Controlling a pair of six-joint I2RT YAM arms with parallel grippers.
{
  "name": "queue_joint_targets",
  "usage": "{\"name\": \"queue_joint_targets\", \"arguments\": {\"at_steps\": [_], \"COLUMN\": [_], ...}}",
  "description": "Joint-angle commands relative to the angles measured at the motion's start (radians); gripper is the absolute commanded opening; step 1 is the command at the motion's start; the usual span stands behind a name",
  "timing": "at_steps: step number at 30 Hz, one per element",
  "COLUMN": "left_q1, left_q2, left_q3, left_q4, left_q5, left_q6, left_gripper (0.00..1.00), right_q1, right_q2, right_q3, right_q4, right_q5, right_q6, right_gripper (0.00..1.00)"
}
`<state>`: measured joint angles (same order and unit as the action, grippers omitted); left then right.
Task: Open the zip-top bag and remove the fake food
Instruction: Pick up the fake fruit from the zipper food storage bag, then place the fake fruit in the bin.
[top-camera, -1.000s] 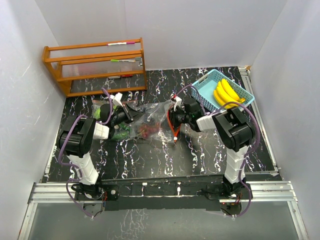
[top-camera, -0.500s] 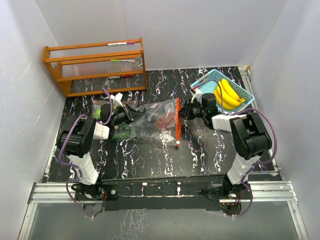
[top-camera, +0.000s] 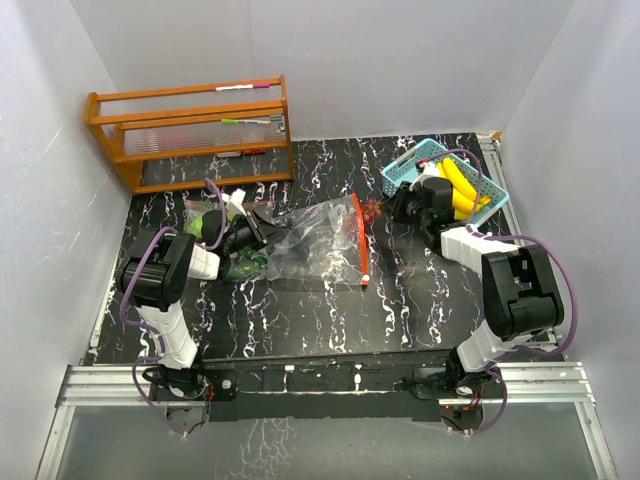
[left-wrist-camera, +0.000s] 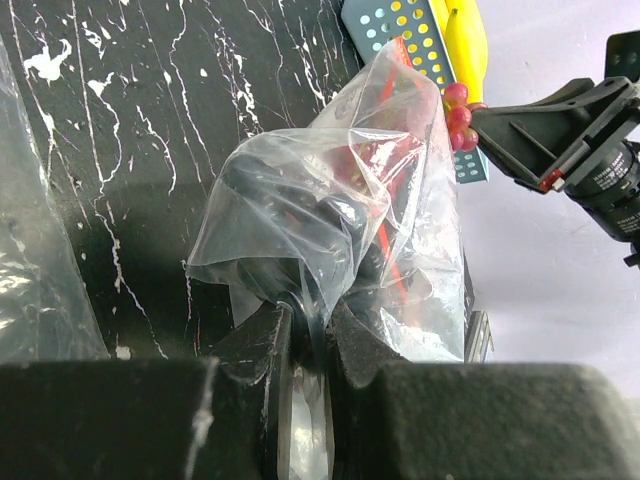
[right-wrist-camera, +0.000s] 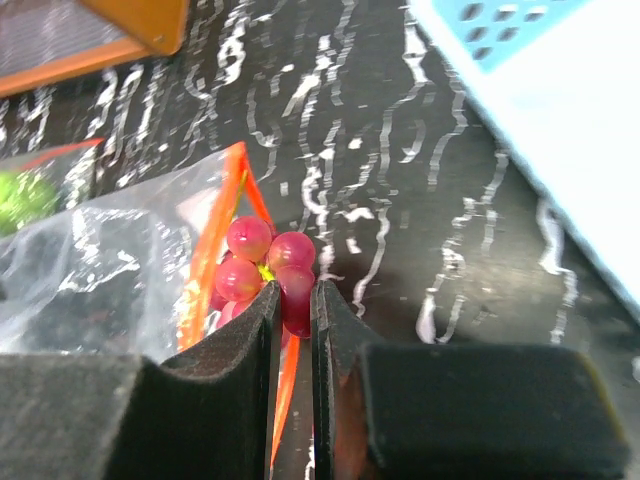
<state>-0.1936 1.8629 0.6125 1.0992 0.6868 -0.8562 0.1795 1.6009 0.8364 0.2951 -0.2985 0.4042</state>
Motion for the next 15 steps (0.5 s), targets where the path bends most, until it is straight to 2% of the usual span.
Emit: {"name": "queue_joint_targets", "arguments": {"at_steps": [1,7,15], "left_q1": [-0.001,-0.003,-0.002], "left_q2": [-0.029,-0.061,0.001], "left_q3": [0.000,-0.002,-0.023], "left_q4": [0.000,-0.057,0.059], "left_q5": [-0.001,-0.026,-0.001], "left_q6": [0.008,0.047,-0.019], "left_gripper": [0.00,0.00,0.00], "right_q1": [-0.044,-0.060,-0.069], "right_q2": [-0.050,-0.108,-0.159], "right_q3": [0.059,0.097,0.136], "right_q4": [0.011,0.010,0.046], "right_q5": [0.158,0.252,0.386], "right_q6": [0.032,0.014,-0.029], "right_gripper": [0.08,0.08,0.08]}}
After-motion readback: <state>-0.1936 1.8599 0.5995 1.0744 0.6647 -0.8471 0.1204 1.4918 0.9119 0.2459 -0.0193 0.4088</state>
